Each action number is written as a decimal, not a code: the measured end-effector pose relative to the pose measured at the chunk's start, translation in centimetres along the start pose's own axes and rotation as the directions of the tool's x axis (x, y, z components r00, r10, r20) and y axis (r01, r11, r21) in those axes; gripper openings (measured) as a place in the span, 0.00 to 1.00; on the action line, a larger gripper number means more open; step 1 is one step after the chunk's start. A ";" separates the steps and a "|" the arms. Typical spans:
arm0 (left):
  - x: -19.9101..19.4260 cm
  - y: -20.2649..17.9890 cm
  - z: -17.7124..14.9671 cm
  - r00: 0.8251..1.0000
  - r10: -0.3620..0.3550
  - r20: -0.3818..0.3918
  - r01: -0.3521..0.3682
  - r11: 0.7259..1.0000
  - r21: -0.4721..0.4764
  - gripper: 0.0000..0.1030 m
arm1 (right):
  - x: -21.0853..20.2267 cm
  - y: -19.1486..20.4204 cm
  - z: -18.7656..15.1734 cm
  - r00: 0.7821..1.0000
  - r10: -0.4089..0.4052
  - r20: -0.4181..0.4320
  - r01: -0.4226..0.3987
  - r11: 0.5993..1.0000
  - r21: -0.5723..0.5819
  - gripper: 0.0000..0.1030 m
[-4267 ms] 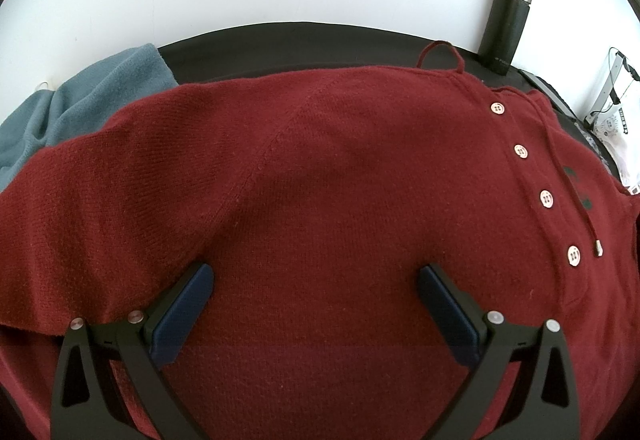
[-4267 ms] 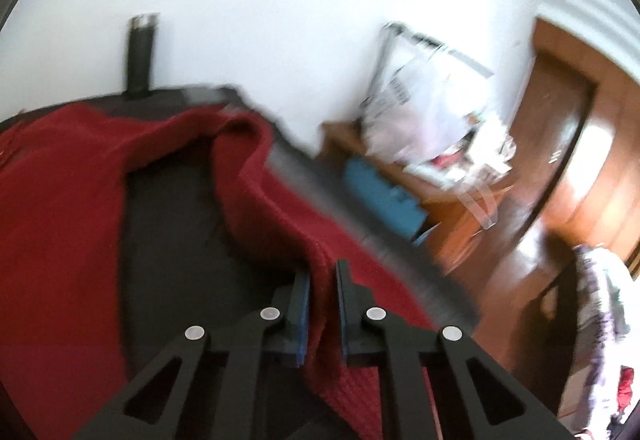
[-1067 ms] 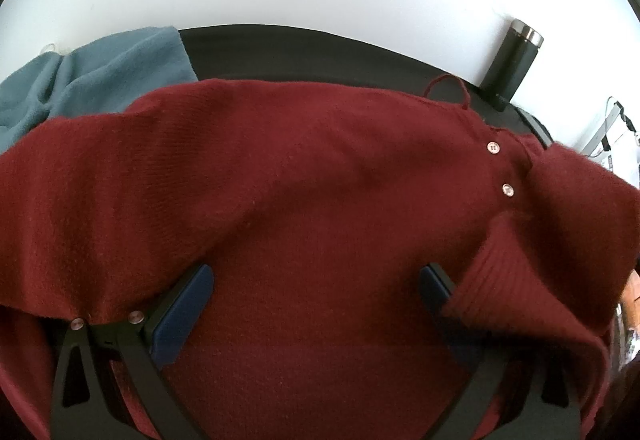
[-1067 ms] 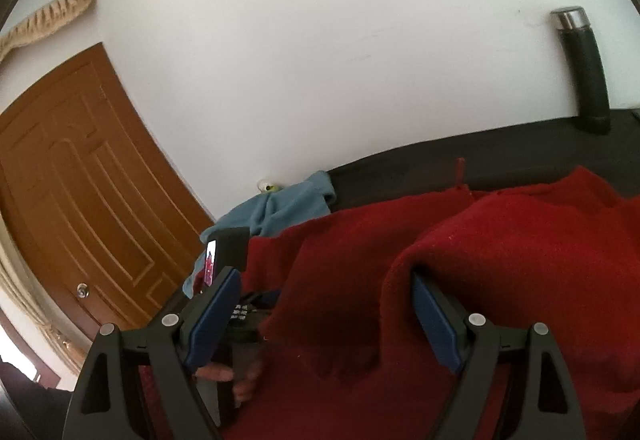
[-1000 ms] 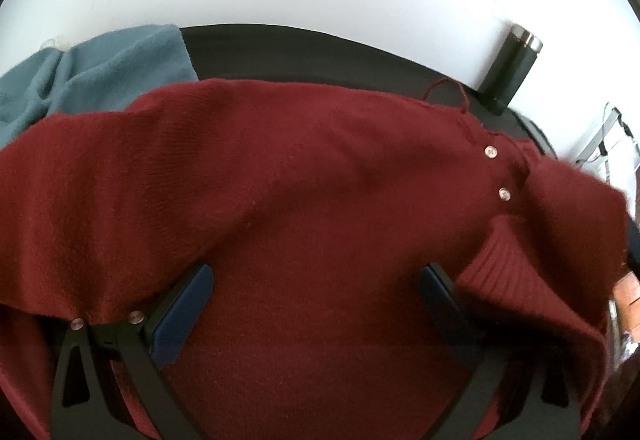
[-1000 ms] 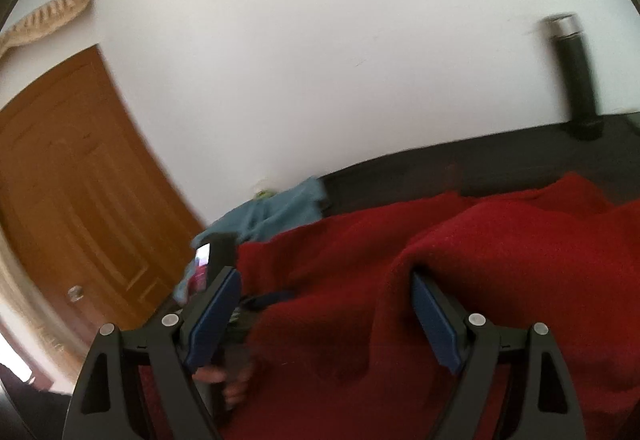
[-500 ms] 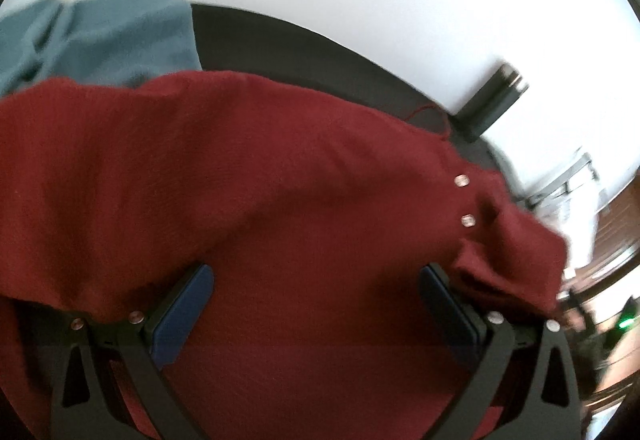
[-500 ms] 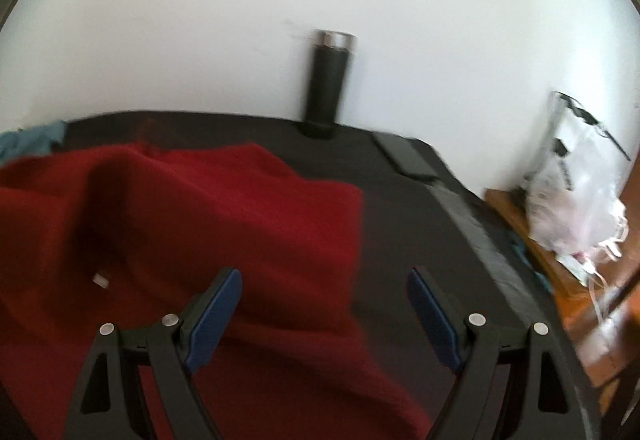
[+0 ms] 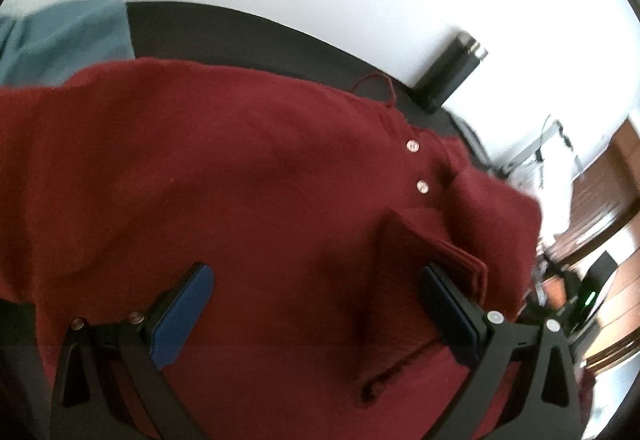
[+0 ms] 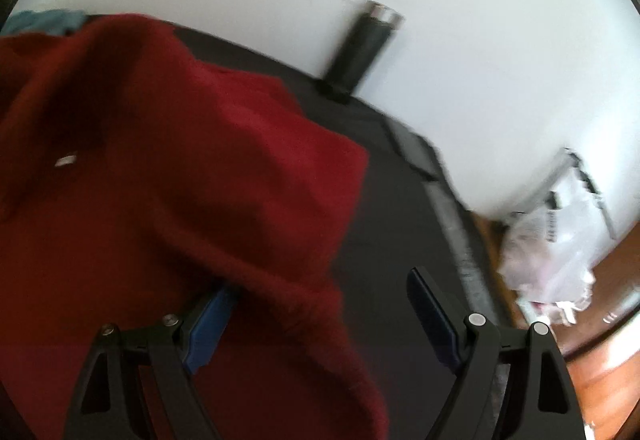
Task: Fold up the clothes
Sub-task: 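Lower the sleeve onto the cardigan front and open the right gripper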
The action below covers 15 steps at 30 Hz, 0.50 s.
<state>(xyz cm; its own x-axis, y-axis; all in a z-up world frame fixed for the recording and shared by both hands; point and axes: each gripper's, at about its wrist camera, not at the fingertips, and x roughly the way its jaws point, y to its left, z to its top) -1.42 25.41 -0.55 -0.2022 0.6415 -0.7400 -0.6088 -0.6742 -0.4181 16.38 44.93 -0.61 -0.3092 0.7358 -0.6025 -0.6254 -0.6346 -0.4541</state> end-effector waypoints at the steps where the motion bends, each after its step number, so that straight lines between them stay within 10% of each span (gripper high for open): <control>1: 0.3 -0.1 0.0 1.000 0.016 -0.004 -0.016 1.000 0.011 1.00 | 0.3 -0.9 0.0 1.000 -0.028 0.001 0.028 0.999 0.045 0.84; 8: 1.8 -1.6 -0.2 0.993 0.115 -0.005 -0.114 0.986 0.118 1.00 | 2.3 -10.1 -3.9 0.997 0.012 -0.074 0.024 0.881 0.472 0.84; 15: 2.2 -1.6 -0.5 0.991 0.135 0.001 -0.133 0.980 0.151 1.00 | 2.4 -10.6 -4.8 0.993 0.060 -0.099 -0.004 0.875 0.485 0.84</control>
<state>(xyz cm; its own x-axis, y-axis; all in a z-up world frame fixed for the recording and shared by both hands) -0.50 27.68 -1.81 -0.2831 0.5452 -0.7891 -0.6851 -0.6907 -0.2314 25.70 52.25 -0.39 -0.2737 0.6696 -0.6904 -0.8930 -0.4436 -0.0762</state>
